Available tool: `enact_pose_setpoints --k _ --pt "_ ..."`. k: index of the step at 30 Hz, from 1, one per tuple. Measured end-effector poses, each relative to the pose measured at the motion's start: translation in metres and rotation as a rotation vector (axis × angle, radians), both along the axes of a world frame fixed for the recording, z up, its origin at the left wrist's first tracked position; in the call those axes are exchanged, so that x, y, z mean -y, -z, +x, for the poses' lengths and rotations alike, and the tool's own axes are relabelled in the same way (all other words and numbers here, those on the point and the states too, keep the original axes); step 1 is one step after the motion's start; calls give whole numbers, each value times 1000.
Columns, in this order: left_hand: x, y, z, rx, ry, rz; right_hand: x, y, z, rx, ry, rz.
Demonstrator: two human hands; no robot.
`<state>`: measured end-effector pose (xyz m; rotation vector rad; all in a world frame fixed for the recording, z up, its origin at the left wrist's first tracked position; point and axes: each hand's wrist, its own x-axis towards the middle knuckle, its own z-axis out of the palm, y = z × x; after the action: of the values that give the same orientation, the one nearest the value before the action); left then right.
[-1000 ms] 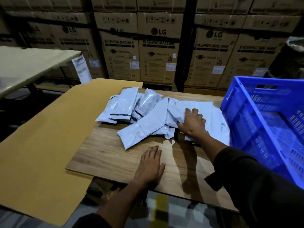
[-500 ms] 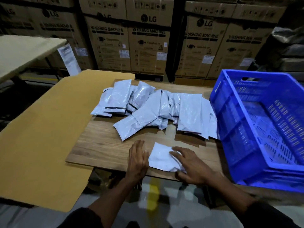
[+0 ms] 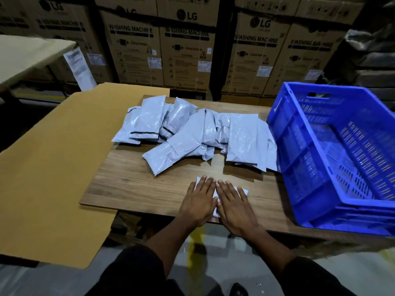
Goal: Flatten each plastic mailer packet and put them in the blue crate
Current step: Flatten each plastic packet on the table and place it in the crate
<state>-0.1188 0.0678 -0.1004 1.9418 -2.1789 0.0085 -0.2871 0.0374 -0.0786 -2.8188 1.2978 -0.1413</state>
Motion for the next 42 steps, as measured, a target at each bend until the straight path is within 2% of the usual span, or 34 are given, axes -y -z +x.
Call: enact_pose_setpoints --k 8,17,22,35,42 --pt "-6 8 7 -6 24 10 -2 1 0 -30 16 20" --pt "-13 2 -7 -47 -94 44 11 -1 -8 -58 -76 40" --pt "-13 3 -7 -35 -91 40 13 -3 -9 -67 -82 70" --pt "-13 1 -4 -7 -73 96 8 -12 9 -81 58 179" --pt "-15 0 10 -93 -30 30 8 -8 4 -92 111 187"
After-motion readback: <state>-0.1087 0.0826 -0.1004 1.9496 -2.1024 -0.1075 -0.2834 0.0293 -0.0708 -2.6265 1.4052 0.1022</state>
